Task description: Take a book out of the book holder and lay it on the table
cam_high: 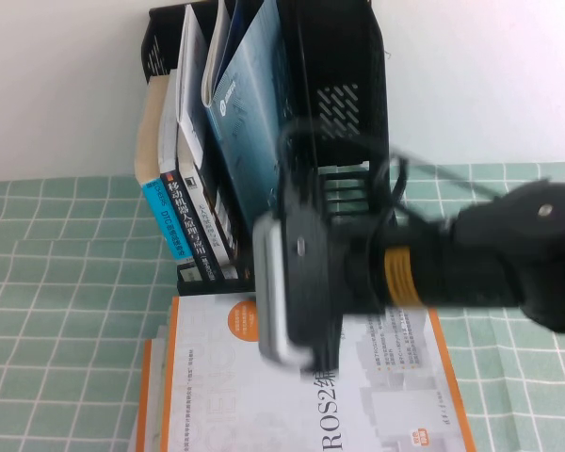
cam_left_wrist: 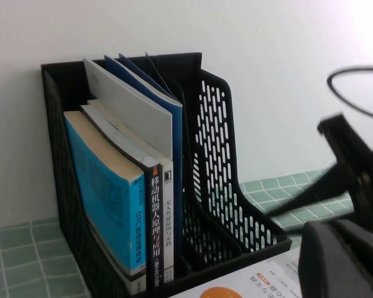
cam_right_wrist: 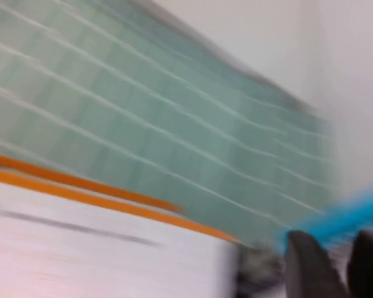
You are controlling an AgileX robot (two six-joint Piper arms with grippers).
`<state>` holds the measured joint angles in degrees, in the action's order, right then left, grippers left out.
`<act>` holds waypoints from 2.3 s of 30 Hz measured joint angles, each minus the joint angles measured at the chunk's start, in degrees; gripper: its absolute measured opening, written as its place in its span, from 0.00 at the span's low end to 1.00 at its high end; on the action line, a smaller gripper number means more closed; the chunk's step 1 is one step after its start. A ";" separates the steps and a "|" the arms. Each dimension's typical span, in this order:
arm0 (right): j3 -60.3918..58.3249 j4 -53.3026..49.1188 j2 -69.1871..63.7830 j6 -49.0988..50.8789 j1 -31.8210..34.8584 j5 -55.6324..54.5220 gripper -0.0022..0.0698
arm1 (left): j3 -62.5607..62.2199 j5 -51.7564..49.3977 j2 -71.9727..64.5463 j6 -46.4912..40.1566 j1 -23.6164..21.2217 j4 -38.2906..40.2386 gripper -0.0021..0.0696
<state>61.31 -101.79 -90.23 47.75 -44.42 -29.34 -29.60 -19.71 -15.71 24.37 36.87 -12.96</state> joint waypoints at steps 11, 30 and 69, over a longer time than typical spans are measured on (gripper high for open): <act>10.43 26.42 2.20 -35.14 0.80 65.47 0.03 | 0.00 -0.67 0.00 0.00 0.00 -5.42 0.03; -14.58 92.14 30.70 -65.77 8.79 71.92 0.03 | 6.49 -1.44 0.00 4.80 0.00 -19.11 0.03; -46.90 105.11 78.71 -67.14 9.04 54.48 0.03 | 30.69 12.62 16.24 9.88 -37.24 -20.80 0.03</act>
<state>14.41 3.32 -11.52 -19.38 -35.38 25.13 1.08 -7.09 0.53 34.25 -0.37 -33.76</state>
